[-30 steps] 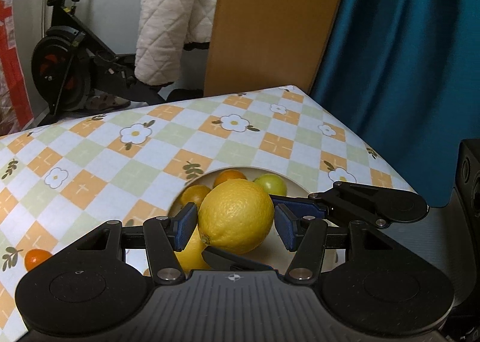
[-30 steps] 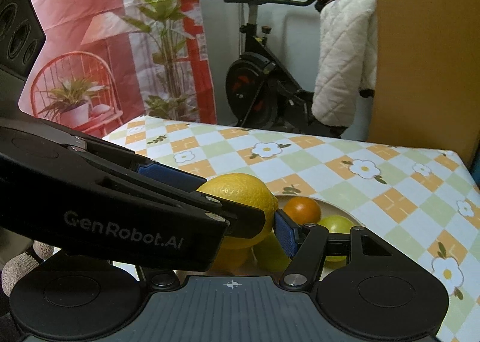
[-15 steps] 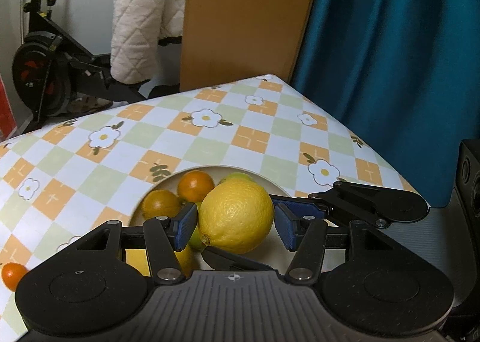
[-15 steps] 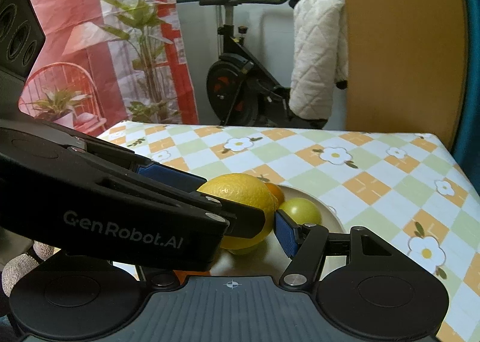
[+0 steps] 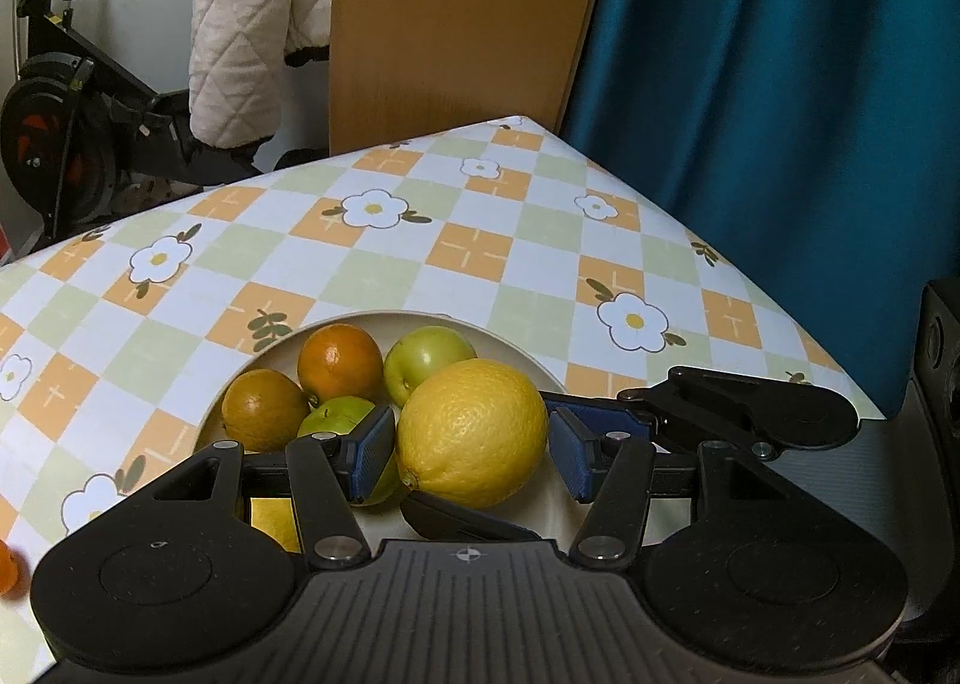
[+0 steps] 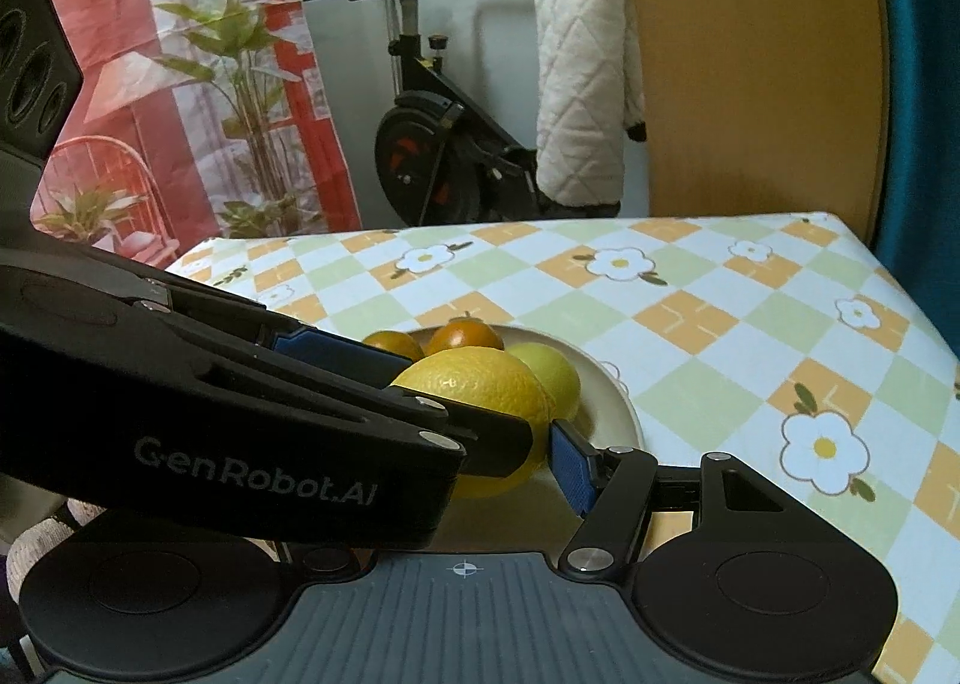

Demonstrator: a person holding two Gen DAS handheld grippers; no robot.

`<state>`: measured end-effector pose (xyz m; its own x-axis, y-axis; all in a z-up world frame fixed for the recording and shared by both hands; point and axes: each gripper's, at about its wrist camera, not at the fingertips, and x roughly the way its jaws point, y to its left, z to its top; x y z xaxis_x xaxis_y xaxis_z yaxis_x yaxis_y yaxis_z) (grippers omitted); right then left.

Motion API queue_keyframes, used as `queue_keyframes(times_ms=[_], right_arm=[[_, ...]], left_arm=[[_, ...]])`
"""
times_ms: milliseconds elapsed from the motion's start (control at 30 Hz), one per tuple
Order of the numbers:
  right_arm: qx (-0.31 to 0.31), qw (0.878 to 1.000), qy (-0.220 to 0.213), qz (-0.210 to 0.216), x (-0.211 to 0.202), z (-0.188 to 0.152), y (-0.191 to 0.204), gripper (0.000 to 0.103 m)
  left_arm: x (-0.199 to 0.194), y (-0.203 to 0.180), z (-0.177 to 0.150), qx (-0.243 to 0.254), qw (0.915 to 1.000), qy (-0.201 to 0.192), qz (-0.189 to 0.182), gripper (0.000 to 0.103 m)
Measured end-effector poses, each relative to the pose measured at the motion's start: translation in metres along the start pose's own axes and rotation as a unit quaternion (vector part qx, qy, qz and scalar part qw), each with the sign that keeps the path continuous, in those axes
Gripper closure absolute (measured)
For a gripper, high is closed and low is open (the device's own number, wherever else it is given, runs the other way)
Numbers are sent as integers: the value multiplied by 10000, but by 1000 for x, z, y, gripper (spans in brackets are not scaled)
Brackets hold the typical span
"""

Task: Organize fruits
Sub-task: 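Carry the lemon with the left gripper and lower it into the plate, then open the left gripper to release the lemon and withdraw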

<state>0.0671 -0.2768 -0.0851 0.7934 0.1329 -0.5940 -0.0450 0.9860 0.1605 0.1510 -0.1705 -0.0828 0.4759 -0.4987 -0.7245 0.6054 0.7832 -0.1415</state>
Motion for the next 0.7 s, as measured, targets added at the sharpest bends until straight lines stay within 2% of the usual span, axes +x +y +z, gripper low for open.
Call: queue_keyframes(times_ms=[700], right_arm=[[136,9998,117,-112,15,-5,-13,43]], left_arm=[[21,-1,1,-48,9999,99,-68,44]])
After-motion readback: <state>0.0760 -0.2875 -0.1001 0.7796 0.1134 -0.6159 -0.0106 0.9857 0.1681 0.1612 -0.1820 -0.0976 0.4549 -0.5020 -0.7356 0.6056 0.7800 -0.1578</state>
